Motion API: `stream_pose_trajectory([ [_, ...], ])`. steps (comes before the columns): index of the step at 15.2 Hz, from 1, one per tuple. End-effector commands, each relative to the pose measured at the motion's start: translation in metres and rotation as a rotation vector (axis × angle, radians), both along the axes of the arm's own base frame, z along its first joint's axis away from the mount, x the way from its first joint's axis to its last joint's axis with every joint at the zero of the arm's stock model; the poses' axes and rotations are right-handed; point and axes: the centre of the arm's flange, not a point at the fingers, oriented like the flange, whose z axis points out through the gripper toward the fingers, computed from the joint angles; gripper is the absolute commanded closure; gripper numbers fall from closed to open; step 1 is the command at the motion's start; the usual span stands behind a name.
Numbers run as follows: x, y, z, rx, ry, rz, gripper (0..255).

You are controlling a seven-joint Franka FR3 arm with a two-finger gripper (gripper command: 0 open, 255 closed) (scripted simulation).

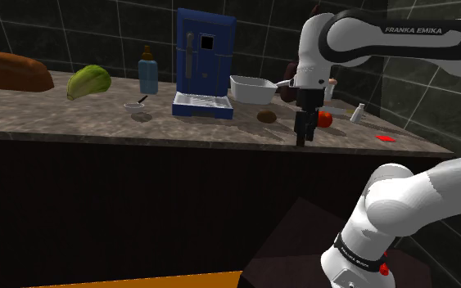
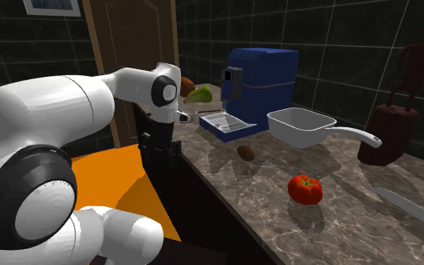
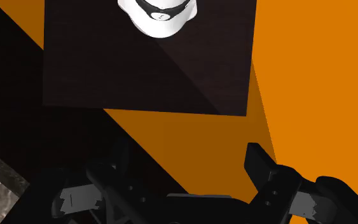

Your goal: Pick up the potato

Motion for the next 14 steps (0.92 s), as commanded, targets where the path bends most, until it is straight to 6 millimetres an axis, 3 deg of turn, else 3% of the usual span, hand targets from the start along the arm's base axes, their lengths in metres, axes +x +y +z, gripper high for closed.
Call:
stream_pose_trajectory([
  [1, 0.0, 0.0, 0.0, 0.0, 0.0, 0.0, 0],
  [14, 0.082, -0.124, -0.021, -0.043, -0.151, 0.141, 0],
])
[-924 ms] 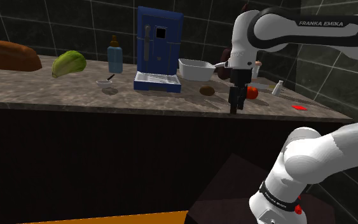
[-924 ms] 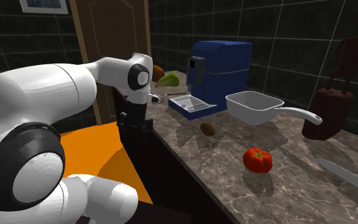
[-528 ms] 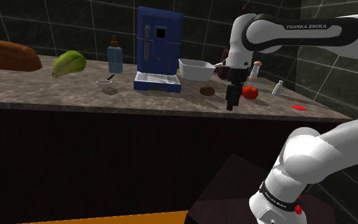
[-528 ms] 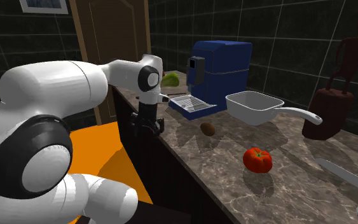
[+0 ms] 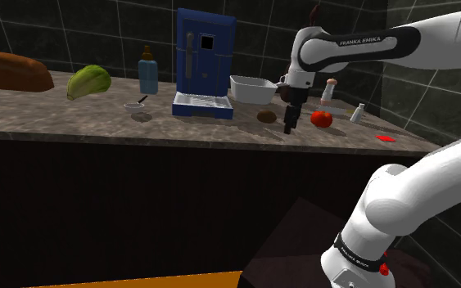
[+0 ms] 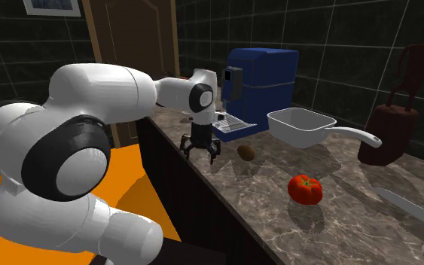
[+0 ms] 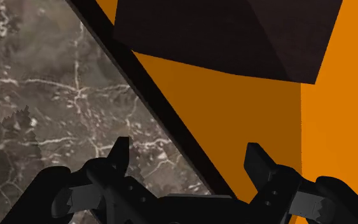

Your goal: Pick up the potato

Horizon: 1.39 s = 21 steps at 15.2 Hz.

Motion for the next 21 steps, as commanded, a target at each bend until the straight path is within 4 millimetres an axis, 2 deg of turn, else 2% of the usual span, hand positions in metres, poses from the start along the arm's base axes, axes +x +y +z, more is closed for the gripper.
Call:
stream_pose_trajectory([
  [1, 0.014, -0.019, 0.0, -0.008, -0.025, 0.024, 0],
  [17, 0.142, -0.153, 0.002, -0.062, -0.211, 0.197, 0],
  [21, 0.142, -0.153, -0.013, -0.062, -0.211, 0.197, 0],
])
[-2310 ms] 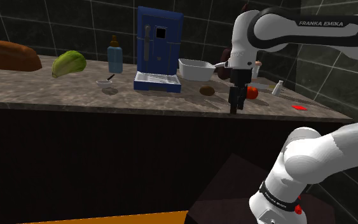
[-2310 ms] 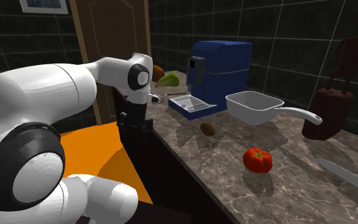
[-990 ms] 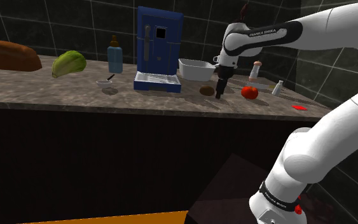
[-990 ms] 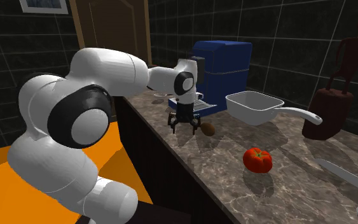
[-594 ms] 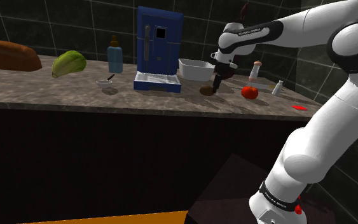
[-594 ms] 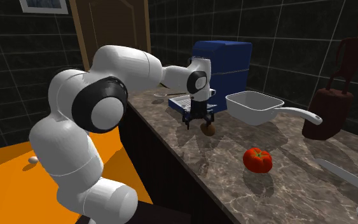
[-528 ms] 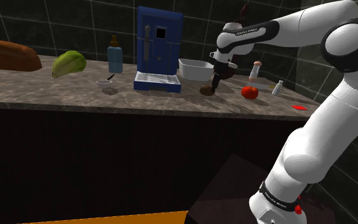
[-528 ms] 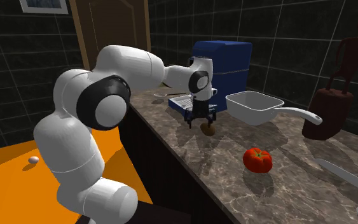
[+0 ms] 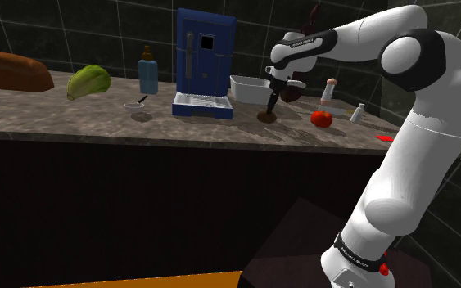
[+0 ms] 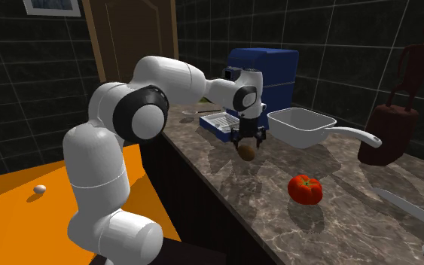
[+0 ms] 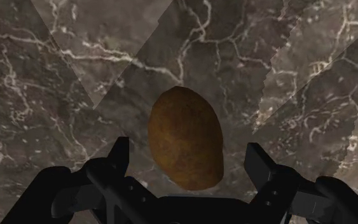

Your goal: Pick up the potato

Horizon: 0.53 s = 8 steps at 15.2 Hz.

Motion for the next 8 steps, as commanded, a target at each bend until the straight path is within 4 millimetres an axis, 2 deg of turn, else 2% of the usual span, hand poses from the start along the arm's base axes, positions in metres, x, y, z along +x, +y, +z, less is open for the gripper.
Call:
stream_pose_trajectory([
  [1, 0.0, -0.001, -0.011, 0.0, -0.001, 0.001, 0],
  [4, 0.0, -0.001, -0.029, 0.0, -0.001, 0.001, 0],
  [6, 0.0, -0.001, -0.029, 0.0, -0.001, 0.001, 0],
  [7, 0.0, -0.001, -0.029, 0.0, -0.001, 0.001, 255],
  [8, 0.0, -0.001, -0.029, 0.0, -0.001, 0.001, 255],
])
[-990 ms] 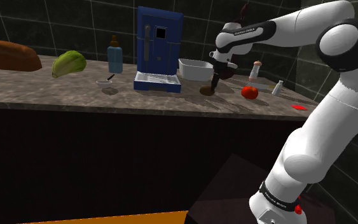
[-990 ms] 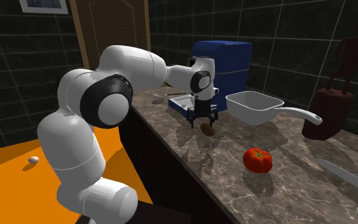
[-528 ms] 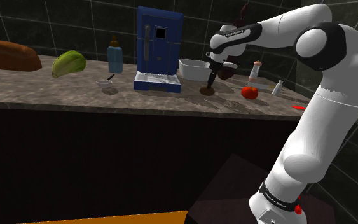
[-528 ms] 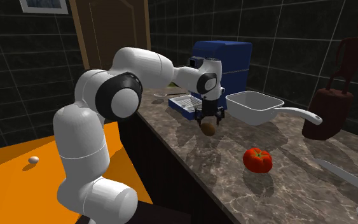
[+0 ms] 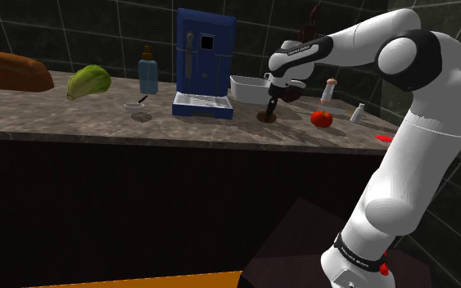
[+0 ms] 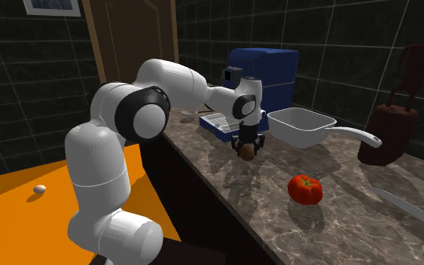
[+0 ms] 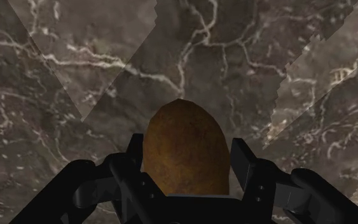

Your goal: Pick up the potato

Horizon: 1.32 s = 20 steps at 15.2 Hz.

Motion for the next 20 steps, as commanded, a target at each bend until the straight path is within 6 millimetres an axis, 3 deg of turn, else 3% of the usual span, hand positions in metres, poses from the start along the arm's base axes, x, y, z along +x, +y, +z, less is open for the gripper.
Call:
stream_pose_trajectory([
  [1, 0.0, 0.0, 0.0, 0.0, 0.0, 0.0, 255],
  [8, 0.0, 0.0, -0.001, 0.0, 0.0, 0.0, 255],
  [20, 0.0, 0.0, 0.063, 0.0, 0.0, 0.0, 255],
])
